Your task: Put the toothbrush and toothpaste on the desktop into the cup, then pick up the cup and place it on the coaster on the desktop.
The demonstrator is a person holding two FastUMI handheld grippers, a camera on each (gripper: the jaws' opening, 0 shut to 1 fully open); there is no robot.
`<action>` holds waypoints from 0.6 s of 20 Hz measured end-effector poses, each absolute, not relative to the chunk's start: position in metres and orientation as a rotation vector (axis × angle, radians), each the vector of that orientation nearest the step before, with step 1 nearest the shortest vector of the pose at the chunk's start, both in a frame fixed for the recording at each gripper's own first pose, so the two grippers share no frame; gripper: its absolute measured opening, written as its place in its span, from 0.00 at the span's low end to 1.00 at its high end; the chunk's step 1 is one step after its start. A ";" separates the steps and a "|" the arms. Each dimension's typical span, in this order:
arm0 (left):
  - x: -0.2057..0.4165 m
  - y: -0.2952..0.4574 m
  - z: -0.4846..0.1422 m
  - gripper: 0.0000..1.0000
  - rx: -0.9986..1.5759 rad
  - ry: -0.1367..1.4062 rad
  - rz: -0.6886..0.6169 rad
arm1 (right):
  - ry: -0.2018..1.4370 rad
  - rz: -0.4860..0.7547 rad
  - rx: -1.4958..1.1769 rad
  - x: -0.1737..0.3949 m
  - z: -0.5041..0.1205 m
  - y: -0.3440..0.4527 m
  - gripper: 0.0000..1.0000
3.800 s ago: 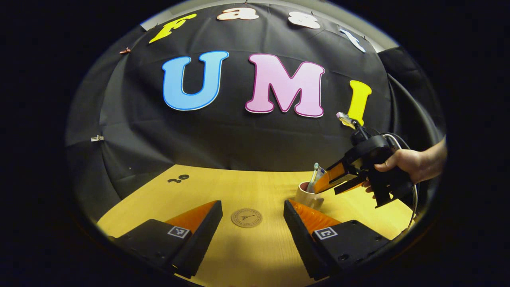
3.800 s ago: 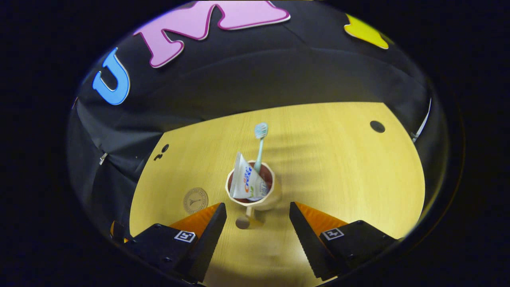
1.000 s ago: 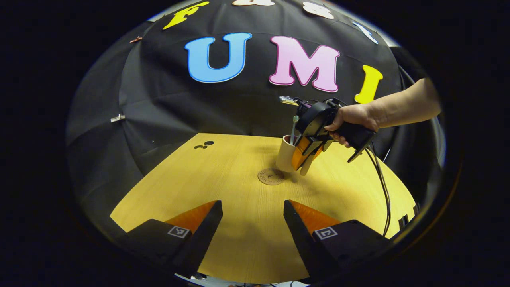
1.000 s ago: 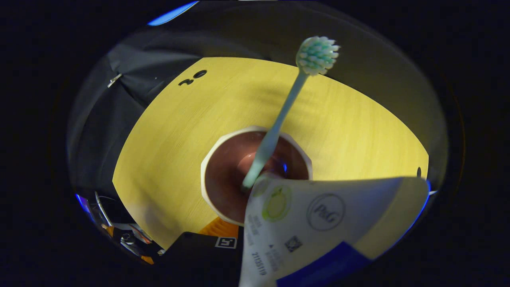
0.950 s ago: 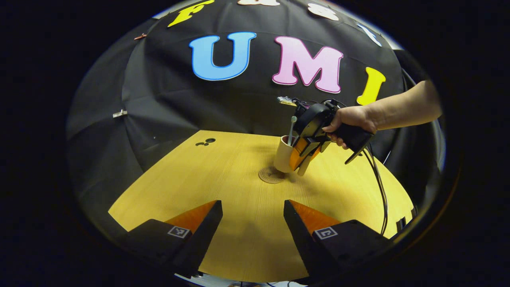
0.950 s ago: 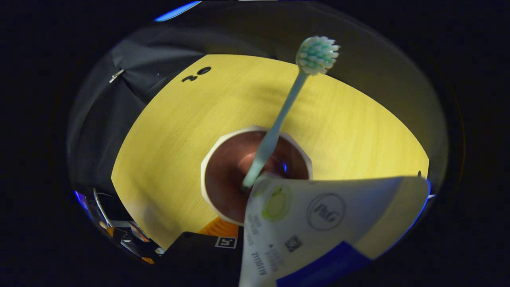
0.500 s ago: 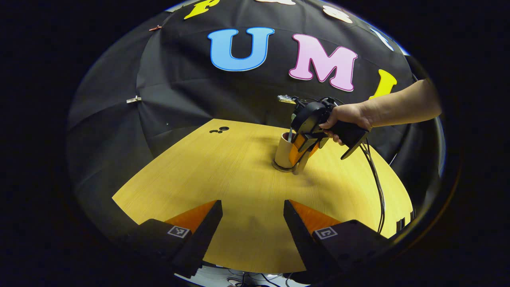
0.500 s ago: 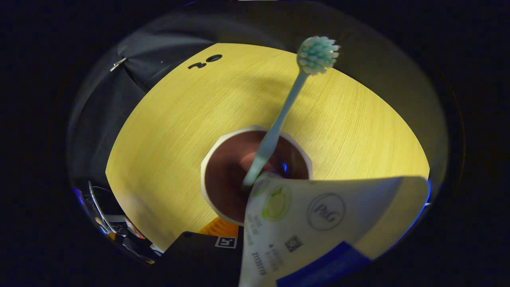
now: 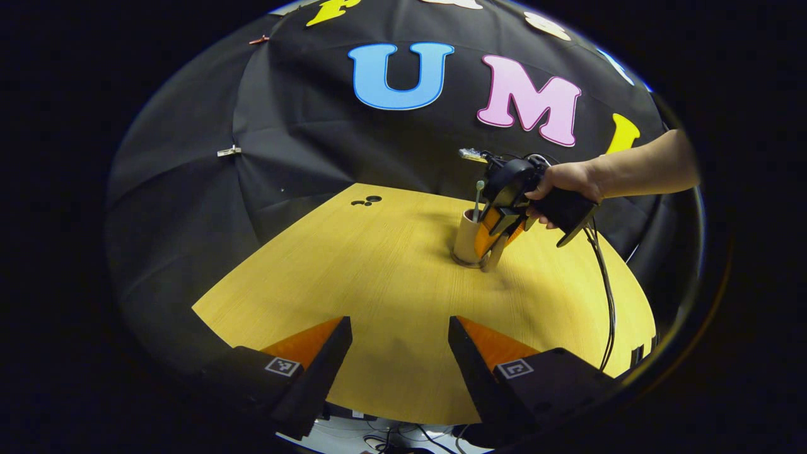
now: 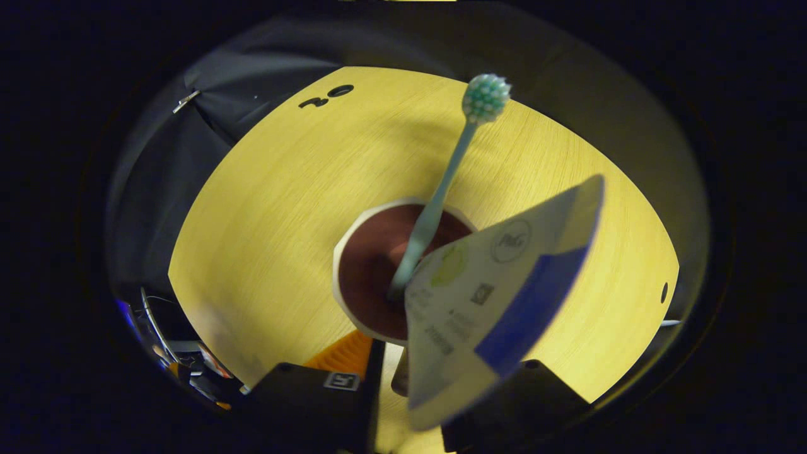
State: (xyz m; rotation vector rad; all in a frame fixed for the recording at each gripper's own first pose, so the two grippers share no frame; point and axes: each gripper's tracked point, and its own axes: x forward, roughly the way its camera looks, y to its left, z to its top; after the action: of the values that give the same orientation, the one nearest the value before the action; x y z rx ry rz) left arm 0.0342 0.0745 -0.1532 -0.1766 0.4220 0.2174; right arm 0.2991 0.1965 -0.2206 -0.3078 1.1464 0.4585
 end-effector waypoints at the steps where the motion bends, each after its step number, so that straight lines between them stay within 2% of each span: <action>1: 0.033 0.073 -0.151 0.98 -0.169 0.420 0.212 | 1.136 0.458 -0.304 0.299 -0.216 0.196 0.48; 2: 0.032 0.072 -0.148 0.98 -0.162 0.419 0.207 | 1.131 0.461 -0.296 0.297 -0.211 0.196 0.51; 3: 0.031 0.069 -0.146 0.97 -0.159 0.417 0.199 | 1.121 0.460 -0.286 0.294 -0.204 0.193 0.73; 4: 0.031 0.066 -0.143 0.97 -0.159 0.415 0.189 | 1.112 0.460 -0.275 0.291 -0.196 0.190 0.81; 5: 0.029 0.063 -0.140 0.97 -0.160 0.418 0.184 | 1.096 0.462 -0.260 0.289 -0.188 0.187 1.00; 12: 0.029 0.035 -0.103 0.97 -0.182 0.338 0.091 | 0.887 0.452 -0.151 0.255 -0.095 0.169 0.99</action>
State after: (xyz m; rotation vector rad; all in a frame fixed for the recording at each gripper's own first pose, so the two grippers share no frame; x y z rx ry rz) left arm 0.0287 0.0346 -0.1028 -0.1821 0.3382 0.0912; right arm 0.2551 0.1686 -0.0951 -0.1506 0.8872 0.4523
